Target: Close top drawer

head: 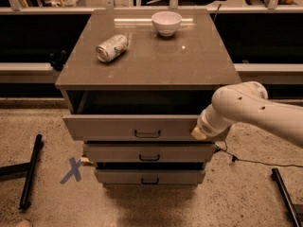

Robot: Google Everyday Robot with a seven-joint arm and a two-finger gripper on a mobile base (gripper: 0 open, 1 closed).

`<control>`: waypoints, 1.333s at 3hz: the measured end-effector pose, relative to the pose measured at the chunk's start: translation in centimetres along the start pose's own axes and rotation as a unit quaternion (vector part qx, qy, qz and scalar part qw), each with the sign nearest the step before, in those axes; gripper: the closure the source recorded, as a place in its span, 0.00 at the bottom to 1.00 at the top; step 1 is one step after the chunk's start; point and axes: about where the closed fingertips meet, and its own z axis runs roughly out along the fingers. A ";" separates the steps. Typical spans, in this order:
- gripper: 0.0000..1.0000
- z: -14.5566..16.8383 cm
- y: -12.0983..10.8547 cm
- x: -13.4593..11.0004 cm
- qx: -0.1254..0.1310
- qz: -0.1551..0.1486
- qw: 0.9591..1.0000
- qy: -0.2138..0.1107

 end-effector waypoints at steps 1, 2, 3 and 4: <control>1.00 0.1 -1.1 -2.3 0.009 -0.005 1.000 -0.017; 1.00 0.3 -1.8 -3.1 0.014 -0.002 1.000 -0.026; 1.00 -0.6 -2.0 -1.8 0.022 0.014 0.999 -0.031; 1.00 -2.2 -1.1 1.5 0.024 0.033 0.999 -0.025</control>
Offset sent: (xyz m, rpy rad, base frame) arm 0.0445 0.0120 0.0151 0.0352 -0.0802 -0.0105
